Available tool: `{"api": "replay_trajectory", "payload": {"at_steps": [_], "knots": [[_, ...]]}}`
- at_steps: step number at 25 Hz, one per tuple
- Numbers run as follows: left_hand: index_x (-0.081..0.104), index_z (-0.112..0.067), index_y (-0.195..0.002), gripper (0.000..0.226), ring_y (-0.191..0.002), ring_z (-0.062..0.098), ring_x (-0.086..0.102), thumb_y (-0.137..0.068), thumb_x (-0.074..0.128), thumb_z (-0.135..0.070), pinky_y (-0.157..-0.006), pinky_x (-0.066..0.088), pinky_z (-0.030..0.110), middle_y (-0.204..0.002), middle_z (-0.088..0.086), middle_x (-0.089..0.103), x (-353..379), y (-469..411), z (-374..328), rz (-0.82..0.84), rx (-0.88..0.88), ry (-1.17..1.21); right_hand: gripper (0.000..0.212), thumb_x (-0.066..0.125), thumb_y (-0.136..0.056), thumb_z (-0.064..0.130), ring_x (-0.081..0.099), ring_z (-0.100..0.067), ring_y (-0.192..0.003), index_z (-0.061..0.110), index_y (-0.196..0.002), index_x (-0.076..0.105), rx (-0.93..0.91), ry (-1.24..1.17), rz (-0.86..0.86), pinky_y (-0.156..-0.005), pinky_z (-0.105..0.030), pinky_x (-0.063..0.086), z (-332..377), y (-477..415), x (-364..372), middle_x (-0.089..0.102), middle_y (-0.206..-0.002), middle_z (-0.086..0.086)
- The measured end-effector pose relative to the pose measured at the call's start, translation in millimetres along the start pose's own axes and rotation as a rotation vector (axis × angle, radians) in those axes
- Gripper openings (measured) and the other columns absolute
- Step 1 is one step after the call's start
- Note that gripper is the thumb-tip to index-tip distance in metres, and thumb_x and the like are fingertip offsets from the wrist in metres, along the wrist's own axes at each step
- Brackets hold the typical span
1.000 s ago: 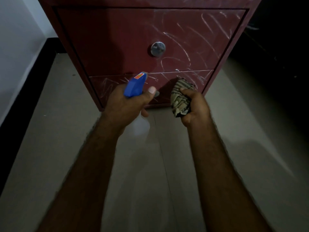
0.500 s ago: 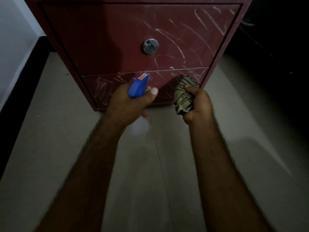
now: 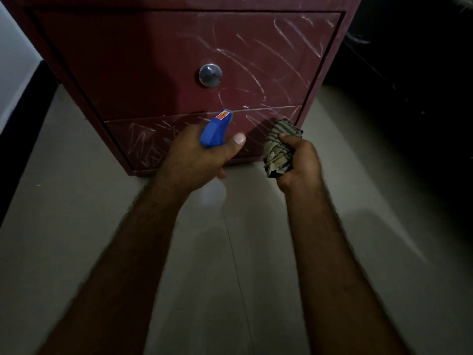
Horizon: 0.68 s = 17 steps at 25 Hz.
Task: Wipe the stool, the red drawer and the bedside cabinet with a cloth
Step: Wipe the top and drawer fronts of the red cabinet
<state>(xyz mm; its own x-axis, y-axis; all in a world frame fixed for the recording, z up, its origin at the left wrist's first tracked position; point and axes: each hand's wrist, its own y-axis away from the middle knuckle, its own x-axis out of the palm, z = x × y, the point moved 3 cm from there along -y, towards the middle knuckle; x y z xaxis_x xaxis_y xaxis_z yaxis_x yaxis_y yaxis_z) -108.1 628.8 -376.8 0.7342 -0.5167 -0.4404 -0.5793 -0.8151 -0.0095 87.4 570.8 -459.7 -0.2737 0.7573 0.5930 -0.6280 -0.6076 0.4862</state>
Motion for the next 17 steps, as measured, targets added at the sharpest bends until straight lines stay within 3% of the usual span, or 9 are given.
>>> {"api": "replay_trajectory", "payload": {"at_steps": [2,6,10,17], "knots": [[0.05,-0.004,-0.077,0.05,-0.053,0.011,0.066,-0.092,0.069,-0.047,-0.05,0.043,0.013,-0.059,0.004,0.052,2.1,-2.2,-4.5,0.007,0.005,-0.009,0.032,0.061,-0.09,0.0,0.067,-0.022,-0.059,-0.001,-0.12,0.071,0.002,-0.005,-0.013,-0.057,-0.028,0.057,2.7,-0.6,-2.7,0.071,-0.086,-0.012],[0.056,0.006,-0.092,0.055,-0.053,0.012,0.067,-0.092,0.068,-0.047,-0.049,0.046,0.009,-0.076,0.028,0.063,12.6,-8.5,-17.4,0.022,0.047,-0.048,0.024,0.06,-0.091,0.001,0.065,-0.022,-0.056,0.002,-0.112,0.071,-0.001,-0.009,-0.036,-0.053,-0.027,0.056,10.9,-1.3,-10.8,0.07,-0.079,-0.011],[0.056,0.008,-0.092,0.058,-0.051,0.009,0.065,-0.092,0.068,-0.048,-0.046,0.044,0.009,-0.077,0.032,0.064,24.4,-12.9,-30.6,0.023,0.062,-0.071,0.022,0.06,-0.091,0.001,0.065,-0.02,-0.052,0.001,-0.111,0.07,-0.012,-0.004,-0.062,-0.049,-0.025,0.053,17.3,-1.1,-18.0,0.069,-0.075,-0.011],[0.057,0.012,-0.092,0.054,-0.054,0.013,0.061,-0.095,0.066,-0.042,-0.046,0.043,0.006,-0.082,0.037,0.062,40.1,-16.3,-48.7,0.047,0.106,-0.032,0.035,0.063,-0.088,0.002,0.07,-0.026,-0.067,-0.004,-0.122,0.071,-0.04,-0.005,-0.109,-0.064,-0.031,0.059,29.4,-12.0,-32.5,0.074,-0.092,-0.015]]}}
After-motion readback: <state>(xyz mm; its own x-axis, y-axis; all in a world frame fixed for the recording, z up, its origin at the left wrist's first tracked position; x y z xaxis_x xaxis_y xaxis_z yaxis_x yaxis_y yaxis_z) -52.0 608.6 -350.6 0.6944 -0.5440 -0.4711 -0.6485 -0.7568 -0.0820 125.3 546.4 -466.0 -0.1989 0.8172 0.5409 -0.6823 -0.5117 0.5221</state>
